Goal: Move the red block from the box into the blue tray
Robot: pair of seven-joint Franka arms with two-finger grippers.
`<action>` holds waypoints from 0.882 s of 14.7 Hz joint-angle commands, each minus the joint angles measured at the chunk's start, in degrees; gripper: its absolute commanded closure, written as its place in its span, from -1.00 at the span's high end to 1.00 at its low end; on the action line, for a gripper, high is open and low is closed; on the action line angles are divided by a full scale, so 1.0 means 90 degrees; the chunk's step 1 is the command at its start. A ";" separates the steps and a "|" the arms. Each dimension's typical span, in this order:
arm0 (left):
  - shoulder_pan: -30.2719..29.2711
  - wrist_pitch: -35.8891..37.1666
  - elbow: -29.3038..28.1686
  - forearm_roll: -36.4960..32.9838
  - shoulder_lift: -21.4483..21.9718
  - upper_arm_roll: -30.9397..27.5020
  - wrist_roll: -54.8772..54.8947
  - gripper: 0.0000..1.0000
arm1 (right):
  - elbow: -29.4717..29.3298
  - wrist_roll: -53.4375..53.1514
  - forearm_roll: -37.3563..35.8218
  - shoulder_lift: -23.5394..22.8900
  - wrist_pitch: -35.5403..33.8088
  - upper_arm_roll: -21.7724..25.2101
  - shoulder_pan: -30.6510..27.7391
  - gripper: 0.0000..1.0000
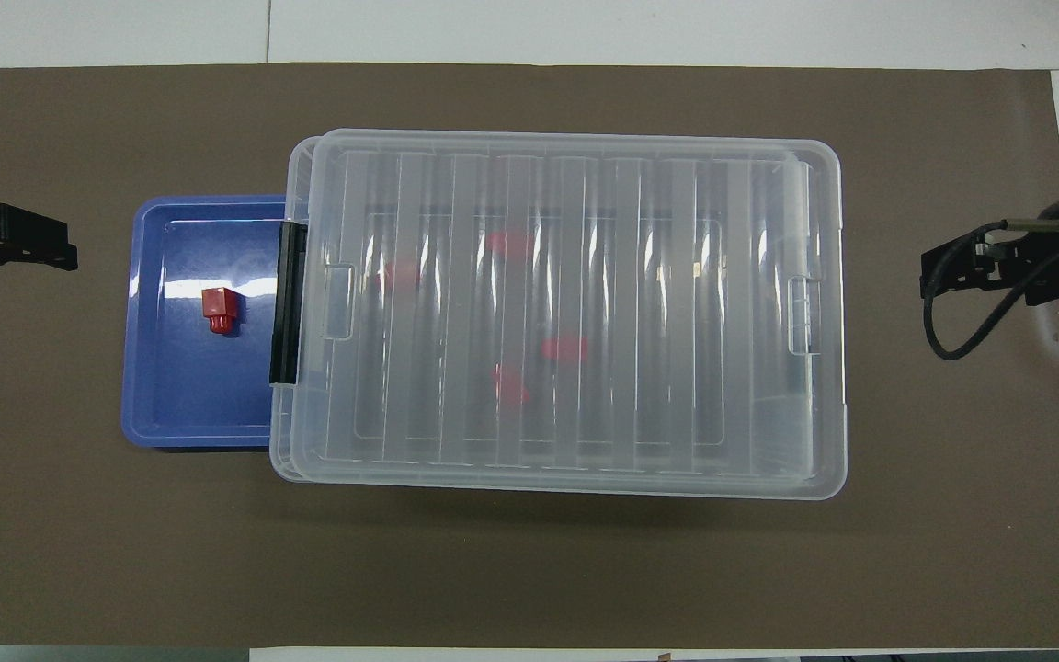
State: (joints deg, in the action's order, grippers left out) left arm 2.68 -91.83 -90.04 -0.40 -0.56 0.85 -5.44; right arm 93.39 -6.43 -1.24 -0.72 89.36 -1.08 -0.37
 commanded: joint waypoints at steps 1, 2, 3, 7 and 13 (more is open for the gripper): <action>-0.0063 0.0086 -0.0064 -0.0014 0.0121 0.0033 0.0067 1.00 | -0.0415 0.0051 0.0030 -0.0075 -0.0396 0.0012 -0.0007 1.00; -0.0063 0.0086 -0.0064 -0.0014 0.0121 0.0033 0.0067 1.00 | -0.0406 0.0050 0.0011 -0.0076 -0.0339 0.0012 -0.0007 1.00; -0.0063 0.0086 -0.0064 -0.0014 0.0121 0.0033 0.0067 1.00 | -0.0377 0.0050 0.0001 -0.0066 -0.0242 0.0022 -0.0007 1.00; -0.0063 0.0086 -0.0064 -0.0014 0.0121 0.0033 0.0067 1.00 | -0.0397 0.0050 0.0001 -0.0066 -0.0280 0.0061 -0.0007 1.00; -0.0004 0.0106 -0.0064 -0.0014 0.0121 0.0043 0.0067 1.00 | -0.0406 0.0060 -0.0009 -0.0095 -0.0319 0.0081 -0.0007 1.00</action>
State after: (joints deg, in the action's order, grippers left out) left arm 2.68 -91.77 -90.04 -0.40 -0.56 1.08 -5.44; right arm 90.94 -6.43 -1.27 -0.95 87.57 -0.61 -0.36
